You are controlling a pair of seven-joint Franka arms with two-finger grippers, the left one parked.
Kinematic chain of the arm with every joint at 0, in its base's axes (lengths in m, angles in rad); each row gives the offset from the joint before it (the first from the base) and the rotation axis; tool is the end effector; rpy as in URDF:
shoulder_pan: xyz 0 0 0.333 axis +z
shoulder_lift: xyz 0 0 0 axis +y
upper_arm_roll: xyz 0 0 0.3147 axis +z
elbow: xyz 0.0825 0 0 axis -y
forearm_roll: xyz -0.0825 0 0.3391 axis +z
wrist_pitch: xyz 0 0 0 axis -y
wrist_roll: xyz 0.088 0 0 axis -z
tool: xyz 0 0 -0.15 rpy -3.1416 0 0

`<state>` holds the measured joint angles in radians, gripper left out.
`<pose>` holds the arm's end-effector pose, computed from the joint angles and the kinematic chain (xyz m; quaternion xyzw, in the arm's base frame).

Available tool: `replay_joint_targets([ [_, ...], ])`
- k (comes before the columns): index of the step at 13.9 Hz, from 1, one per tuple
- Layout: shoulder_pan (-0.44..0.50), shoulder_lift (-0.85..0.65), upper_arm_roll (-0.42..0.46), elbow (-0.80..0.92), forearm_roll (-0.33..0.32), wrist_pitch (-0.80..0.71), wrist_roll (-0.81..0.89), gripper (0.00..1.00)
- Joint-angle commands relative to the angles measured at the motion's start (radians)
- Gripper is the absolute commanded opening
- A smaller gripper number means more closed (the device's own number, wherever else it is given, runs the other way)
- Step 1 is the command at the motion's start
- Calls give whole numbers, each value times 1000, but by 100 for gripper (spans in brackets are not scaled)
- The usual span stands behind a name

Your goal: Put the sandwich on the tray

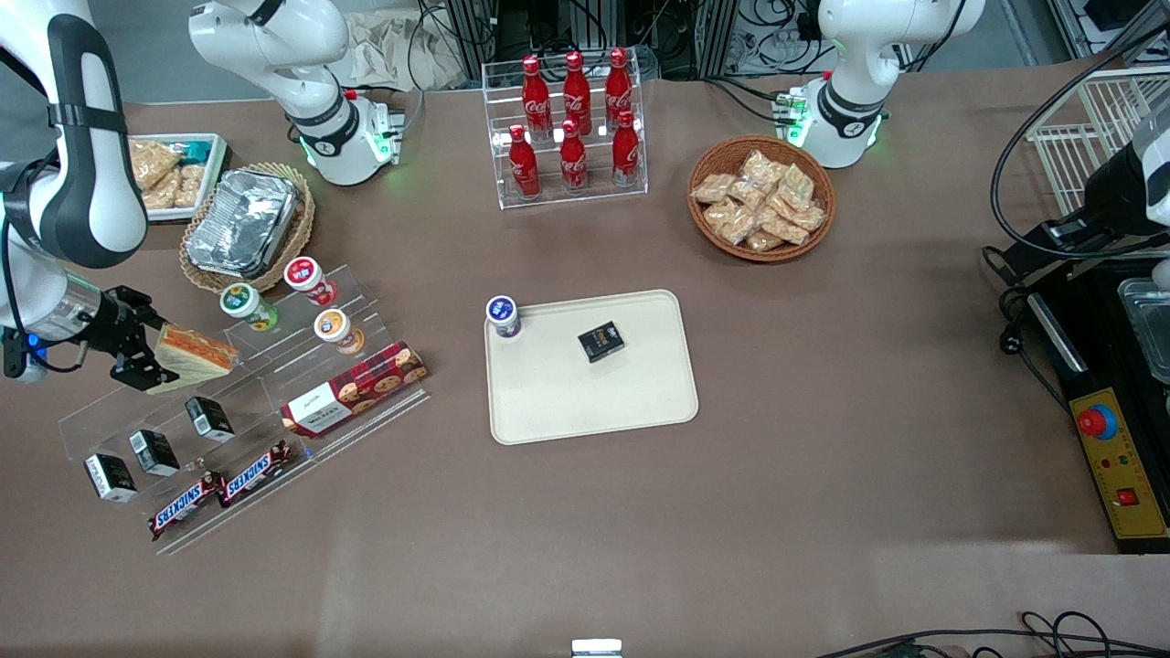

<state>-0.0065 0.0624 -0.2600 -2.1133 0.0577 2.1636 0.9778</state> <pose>0.4972 -0.1304 0.3670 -0.8031 0.5957 0.0101 0.0131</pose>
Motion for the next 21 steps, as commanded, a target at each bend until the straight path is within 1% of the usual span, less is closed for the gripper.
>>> replay_joint_targets([
  [1,-15,8,1,-2,36,28,22,73],
  [2,-13,7,1,-1,53,30,22,70],
  [4,-15,5,1,1,85,35,22,57],
  [5,-17,5,-1,3,86,36,22,49],
  [6,-15,7,-1,7,87,36,22,47],
  [9,-12,5,1,25,76,22,4,26],
  [11,-6,4,1,51,74,18,-2,26],
  [13,-3,5,1,100,74,-34,-5,28],
  [14,-3,4,2,127,73,-68,-36,28],
  [16,-9,7,2,192,79,-145,-208,27],
  [17,-9,8,2,225,80,-177,-261,26],
  [19,-4,8,2,281,74,-232,-310,26],
  [21,-1,29,8,372,77,-321,-439,26],
])
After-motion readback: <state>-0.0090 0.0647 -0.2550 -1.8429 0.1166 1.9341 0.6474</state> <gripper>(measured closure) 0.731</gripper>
